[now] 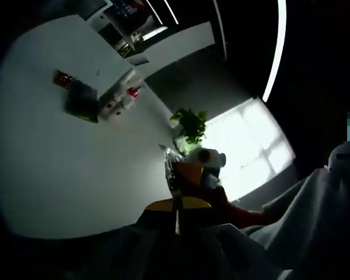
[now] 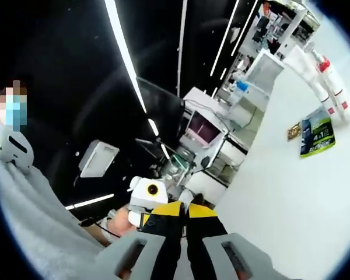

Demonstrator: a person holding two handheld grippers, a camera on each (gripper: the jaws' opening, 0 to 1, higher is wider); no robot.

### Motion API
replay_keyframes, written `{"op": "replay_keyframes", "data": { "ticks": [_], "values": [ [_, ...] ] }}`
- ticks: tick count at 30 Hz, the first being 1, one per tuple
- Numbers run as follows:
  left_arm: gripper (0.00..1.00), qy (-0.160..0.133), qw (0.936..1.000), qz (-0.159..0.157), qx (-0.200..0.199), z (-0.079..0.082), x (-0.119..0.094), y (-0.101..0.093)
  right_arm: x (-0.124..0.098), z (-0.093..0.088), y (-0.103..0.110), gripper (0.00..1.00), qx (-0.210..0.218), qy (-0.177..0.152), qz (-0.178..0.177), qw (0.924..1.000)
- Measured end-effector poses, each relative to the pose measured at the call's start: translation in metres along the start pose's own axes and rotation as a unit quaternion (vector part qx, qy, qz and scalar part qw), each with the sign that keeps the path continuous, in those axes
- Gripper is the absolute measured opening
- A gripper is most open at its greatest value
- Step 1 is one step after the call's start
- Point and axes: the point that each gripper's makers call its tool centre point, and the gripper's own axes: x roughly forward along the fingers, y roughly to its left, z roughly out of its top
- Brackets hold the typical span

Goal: Arrange the skincare products in the storage area until every visible bottle or jar stands upright without overlapping.

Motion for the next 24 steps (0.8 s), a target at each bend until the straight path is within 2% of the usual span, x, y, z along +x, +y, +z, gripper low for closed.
{"op": "replay_keyframes", "data": {
  "ticks": [4, 6, 7, 9, 14, 18, 24],
  "values": [
    [0.0, -0.003, 1.0, 0.001, -0.004, 0.001, -0.002, 0.002, 0.001, 0.002, 0.005, 0.0, 0.033, -0.008, 0.018, 0.9993],
    [0.0, -0.004, 1.0, 0.003, -0.006, 0.002, -0.002, 0.003, 0.002, 0.0, 0.002, 0.0, 0.036, -0.003, 0.013, 0.9993],
    [0.0, -0.003, 1.0, 0.002, -0.007, 0.001, -0.001, 0.002, 0.002, -0.005, 0.0, 0.0, 0.027, 0.012, 0.007, 0.9996],
    [0.0, 0.001, 1.0, 0.003, -0.005, 0.0, 0.0, 0.002, 0.003, -0.009, 0.0, 0.0, 0.024, 0.019, 0.006, 0.9995],
    [0.0, 0.006, 1.0, 0.004, -0.003, -0.002, 0.0, 0.002, 0.002, -0.012, -0.001, 0.0, 0.016, 0.022, -0.001, 0.9996],
    [0.0, 0.01, 0.9999, 0.008, -0.003, -0.004, 0.0, 0.003, 0.002, -0.014, -0.002, 0.0, -0.014, 0.035, -0.008, 0.9993],
    [0.0, 0.005, 1.0, 0.007, -0.004, -0.003, -0.001, 0.001, 0.001, -0.016, -0.007, 0.0, -0.014, 0.033, -0.016, 0.9992]
  ]
}}
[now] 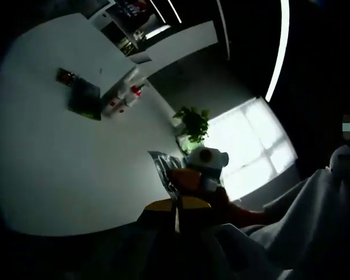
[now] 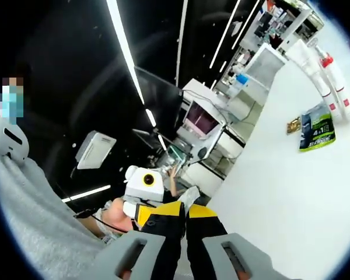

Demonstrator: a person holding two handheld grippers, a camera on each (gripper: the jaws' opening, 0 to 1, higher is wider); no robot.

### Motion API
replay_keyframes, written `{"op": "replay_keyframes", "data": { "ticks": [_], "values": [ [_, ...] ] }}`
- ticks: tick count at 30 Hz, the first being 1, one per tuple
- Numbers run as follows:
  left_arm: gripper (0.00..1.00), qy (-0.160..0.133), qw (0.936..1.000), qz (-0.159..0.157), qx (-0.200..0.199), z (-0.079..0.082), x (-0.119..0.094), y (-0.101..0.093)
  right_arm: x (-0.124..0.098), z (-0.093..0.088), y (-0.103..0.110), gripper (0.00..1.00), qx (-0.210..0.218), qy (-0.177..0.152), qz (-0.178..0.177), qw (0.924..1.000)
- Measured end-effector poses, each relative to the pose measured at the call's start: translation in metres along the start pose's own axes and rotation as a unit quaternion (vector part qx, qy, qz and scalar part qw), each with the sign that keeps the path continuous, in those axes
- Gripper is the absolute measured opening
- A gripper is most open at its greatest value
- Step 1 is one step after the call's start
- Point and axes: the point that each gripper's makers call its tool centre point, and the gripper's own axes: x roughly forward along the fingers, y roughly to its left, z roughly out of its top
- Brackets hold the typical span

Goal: Arrange the skincare products in the storage area until every visible bottle or jar stands upright without overlapping.

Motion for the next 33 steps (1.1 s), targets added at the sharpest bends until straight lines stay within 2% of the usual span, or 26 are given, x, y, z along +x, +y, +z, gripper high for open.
{"op": "replay_keyframes", "data": {
  "ticks": [3, 5, 7, 9, 10, 15, 20, 33],
  "values": [
    [0.0, -0.004, 1.0, 0.001, -0.002, 0.001, -0.002, 0.001, 0.0, 0.006, 0.009, 0.0, 0.054, -0.021, 0.028, 0.9979],
    [0.0, -0.004, 1.0, 0.0, -0.002, 0.002, -0.002, 0.002, 0.0, 0.004, 0.006, 0.0, 0.049, -0.015, 0.026, 0.9983],
    [0.0, -0.004, 1.0, 0.002, -0.001, 0.002, -0.002, 0.003, 0.0, -0.003, 0.003, 0.04, 0.033, 0.007, 0.014, 0.9993],
    [0.0, -0.004, 1.0, 0.002, -0.002, 0.002, -0.001, 0.002, 0.0, -0.009, 0.007, 0.0, 0.024, 0.019, 0.022, 0.9993],
    [0.0, 0.003, 1.0, 0.009, 0.001, 0.0, -0.001, 0.005, 0.0, -0.008, 0.009, 0.0, 0.029, 0.013, 0.026, 0.9992],
    [0.0, 0.003, 0.9999, 0.012, 0.012, 0.0, 0.0, 0.003, -0.001, -0.008, 0.008, 0.0, 0.024, 0.012, 0.024, 0.9993],
    [0.0, -0.004, 0.9997, 0.009, 0.023, 0.004, -0.001, 0.0, -0.001, -0.004, 0.004, 0.0, 0.094, -0.014, 0.034, 0.9949],
    [0.0, -0.006, 0.9997, 0.007, 0.023, 0.007, 0.0, -0.001, -0.002, 0.0, -0.007, 0.0, 0.08, -0.028, 0.001, 0.9964]
  ]
}}
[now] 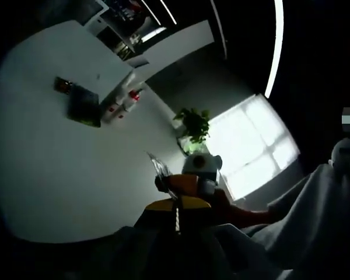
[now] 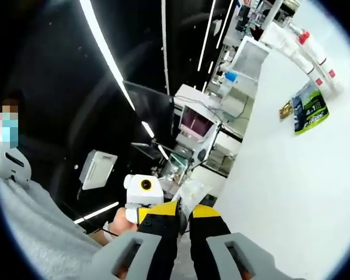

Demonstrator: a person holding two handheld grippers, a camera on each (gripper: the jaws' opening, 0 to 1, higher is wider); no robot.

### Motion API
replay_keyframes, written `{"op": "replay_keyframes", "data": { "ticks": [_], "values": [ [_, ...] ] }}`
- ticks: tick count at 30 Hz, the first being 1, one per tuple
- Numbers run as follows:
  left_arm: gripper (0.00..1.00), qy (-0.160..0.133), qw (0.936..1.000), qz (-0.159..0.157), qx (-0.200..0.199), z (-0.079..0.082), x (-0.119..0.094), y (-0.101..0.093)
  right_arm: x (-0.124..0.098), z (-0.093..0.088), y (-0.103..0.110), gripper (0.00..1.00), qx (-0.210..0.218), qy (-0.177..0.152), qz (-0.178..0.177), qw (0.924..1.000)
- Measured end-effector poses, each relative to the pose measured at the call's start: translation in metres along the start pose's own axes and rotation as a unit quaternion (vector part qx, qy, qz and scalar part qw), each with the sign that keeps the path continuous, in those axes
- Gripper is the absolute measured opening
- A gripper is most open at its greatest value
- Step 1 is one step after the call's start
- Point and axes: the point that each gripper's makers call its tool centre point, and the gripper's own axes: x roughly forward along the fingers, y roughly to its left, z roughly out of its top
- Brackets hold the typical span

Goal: Arrange the skincare products in the storage area until every visible bottle or jar stands upright without overlapping.

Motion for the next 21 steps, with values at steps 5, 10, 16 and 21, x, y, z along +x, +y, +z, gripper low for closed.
{"op": "replay_keyframes", "data": {
  "ticks": [5, 10, 16, 21],
  "values": [
    [0.0, 0.004, 1.0, 0.001, 0.002, -0.002, 0.001, 0.001, -0.002, 0.003, -0.004, 0.0, -0.025, -0.003, -0.014, 0.9996],
    [0.0, -0.001, 1.0, -0.003, -0.004, -0.001, 0.0, 0.002, -0.003, 0.006, -0.003, 0.0, -0.038, -0.012, -0.015, 0.9991],
    [0.0, -0.019, 0.9995, -0.015, -0.021, 0.006, -0.009, 0.001, -0.016, 0.026, -0.005, 0.0, -0.019, -0.055, -0.005, 0.9983],
    [0.0, -0.059, 0.9969, -0.007, -0.051, 0.019, -0.011, 0.011, -0.015, 0.022, 0.004, 0.0, -0.001, -0.033, 0.012, 0.9994]
  ]
}}
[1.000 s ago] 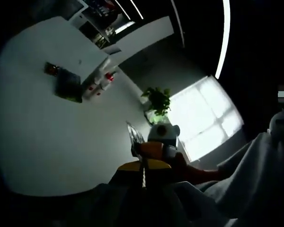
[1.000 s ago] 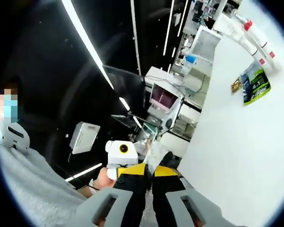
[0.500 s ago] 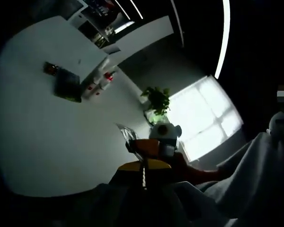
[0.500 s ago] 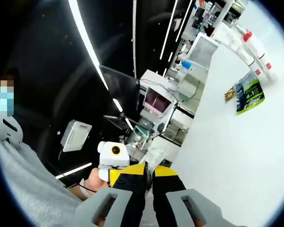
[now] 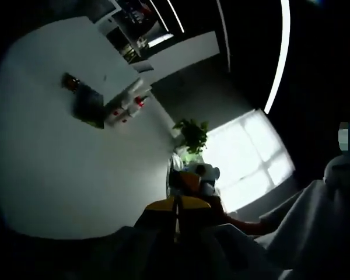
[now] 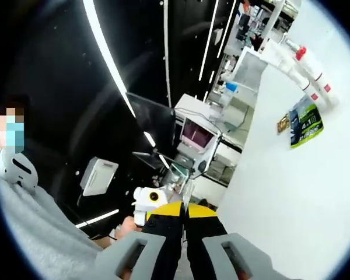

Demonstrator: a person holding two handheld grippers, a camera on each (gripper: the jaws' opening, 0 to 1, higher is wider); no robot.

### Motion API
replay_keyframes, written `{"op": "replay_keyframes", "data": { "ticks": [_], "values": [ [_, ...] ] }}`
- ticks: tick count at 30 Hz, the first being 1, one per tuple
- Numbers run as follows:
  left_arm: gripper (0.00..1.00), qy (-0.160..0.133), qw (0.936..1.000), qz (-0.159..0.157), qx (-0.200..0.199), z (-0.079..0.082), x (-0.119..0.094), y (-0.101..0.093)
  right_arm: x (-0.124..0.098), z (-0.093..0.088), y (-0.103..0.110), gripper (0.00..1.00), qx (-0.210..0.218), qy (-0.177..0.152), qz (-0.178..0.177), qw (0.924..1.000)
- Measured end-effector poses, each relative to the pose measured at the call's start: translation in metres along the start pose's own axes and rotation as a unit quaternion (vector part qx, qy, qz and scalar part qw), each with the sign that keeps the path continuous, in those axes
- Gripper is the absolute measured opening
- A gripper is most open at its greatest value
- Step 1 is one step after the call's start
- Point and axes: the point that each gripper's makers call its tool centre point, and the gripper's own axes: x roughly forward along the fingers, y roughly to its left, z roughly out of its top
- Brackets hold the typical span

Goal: Arrange the skincare products in the storage area until every visible bottle or jar stands upright without overlapping.

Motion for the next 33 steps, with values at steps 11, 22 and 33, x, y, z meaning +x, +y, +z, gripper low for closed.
{"op": "replay_keyframes", "data": {
  "ticks": [11, 22, 33],
  "values": [
    [0.09, -0.014, 0.9999, -0.005, 0.001, 0.005, 0.002, -0.002, 0.008, -0.006, 0.01, 0.0, 0.039, -0.002, 0.032, 0.9987],
    [0.18, -0.023, 0.9993, 0.021, 0.021, 0.01, 0.003, 0.006, 0.007, -0.005, 0.011, 0.0, 0.047, -0.008, 0.034, 0.9983],
    [0.0, 0.018, 0.9997, -0.009, 0.011, -0.008, 0.011, -0.007, 0.017, -0.023, 0.015, 0.0, 0.035, 0.022, 0.037, 0.9985]
  ]
}}
